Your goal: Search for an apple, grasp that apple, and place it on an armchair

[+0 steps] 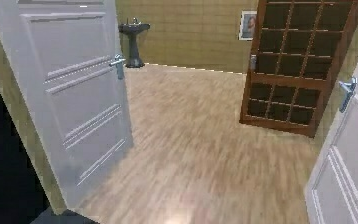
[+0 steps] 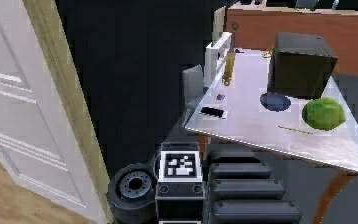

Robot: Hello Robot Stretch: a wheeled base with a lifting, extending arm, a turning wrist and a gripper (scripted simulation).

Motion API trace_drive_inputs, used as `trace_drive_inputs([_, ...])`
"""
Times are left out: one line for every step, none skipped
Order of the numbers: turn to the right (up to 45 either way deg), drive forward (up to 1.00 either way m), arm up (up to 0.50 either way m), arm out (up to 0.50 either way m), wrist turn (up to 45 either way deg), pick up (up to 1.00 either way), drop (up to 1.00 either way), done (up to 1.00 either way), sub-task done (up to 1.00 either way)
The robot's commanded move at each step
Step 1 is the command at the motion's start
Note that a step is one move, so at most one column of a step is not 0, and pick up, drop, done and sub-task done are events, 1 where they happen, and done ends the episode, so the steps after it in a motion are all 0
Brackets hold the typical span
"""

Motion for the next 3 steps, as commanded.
trace_drive_inputs([3.0, 0.00, 0.00, 0.00, 0.0, 0.00, 0.00, 0.00, 0.00])
trace_drive_inputs([0.0, 0.40, 0.00, 0.00, 0.0, 0.00, 0.00, 0.00, 0.00])
trace_drive_inputs([3.0, 0.00, 0.00, 0.00, 0.0, 0.00, 0.00, 0.00, 0.00])
